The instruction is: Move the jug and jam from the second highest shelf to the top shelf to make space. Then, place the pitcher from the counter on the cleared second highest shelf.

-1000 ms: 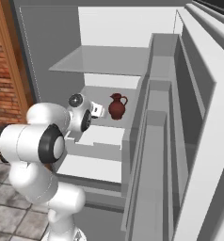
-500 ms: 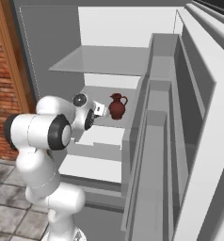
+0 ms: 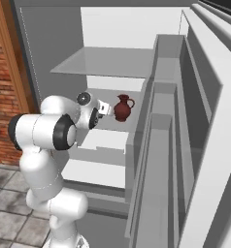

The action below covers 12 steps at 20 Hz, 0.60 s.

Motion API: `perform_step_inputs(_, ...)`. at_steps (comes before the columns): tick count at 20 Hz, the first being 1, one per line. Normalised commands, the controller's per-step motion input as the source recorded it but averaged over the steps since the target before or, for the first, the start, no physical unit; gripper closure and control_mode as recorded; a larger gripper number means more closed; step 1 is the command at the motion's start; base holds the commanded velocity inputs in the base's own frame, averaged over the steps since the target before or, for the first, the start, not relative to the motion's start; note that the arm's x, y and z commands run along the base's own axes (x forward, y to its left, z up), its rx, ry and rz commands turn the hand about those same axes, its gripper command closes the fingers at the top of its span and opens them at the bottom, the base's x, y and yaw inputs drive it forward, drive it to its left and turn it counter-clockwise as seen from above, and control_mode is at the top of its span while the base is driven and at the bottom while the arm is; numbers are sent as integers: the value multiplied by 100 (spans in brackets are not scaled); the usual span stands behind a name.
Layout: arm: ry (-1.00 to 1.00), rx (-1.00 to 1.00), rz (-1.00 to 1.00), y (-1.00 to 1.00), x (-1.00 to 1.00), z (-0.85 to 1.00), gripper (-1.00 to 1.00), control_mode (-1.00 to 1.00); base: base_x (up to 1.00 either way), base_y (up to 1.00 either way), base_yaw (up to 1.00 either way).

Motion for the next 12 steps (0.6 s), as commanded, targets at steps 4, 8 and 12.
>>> perform_step_inputs(4, -3, 0, 0, 0, 0, -9, 100, -100, 0, 0, 0)
perform_step_inputs(8, -5, 0, 0, 9, -20, -16, 100, -100, 0, 0, 0)
perform_step_inputs(12, -3, 0, 0, 18, -41, -1, 100, -100, 0, 0, 0)
